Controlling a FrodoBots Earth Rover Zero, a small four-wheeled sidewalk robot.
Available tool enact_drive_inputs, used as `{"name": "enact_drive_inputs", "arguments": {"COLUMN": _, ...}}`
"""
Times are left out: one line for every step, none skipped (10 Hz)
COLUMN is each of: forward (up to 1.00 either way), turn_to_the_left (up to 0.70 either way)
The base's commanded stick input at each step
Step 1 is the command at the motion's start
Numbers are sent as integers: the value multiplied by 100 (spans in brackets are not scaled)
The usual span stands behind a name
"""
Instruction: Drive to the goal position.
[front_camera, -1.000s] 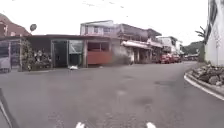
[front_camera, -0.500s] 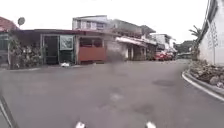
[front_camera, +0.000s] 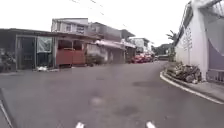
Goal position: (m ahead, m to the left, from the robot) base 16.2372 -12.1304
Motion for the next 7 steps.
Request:
{"name": "enact_drive_inputs", "arguments": {"forward": 70, "turn_to_the_left": -14}}
{"name": "enact_drive_inputs", "arguments": {"forward": 70, "turn_to_the_left": -14}}
{"name": "enact_drive_inputs", "arguments": {"forward": 70, "turn_to_the_left": -9}}
{"name": "enact_drive_inputs", "arguments": {"forward": 70, "turn_to_the_left": -1}}
{"name": "enact_drive_inputs", "arguments": {"forward": 70, "turn_to_the_left": -7}}
{"name": "enact_drive_inputs", "arguments": {"forward": 70, "turn_to_the_left": -12}}
{"name": "enact_drive_inputs", "arguments": {"forward": 70, "turn_to_the_left": -14}}
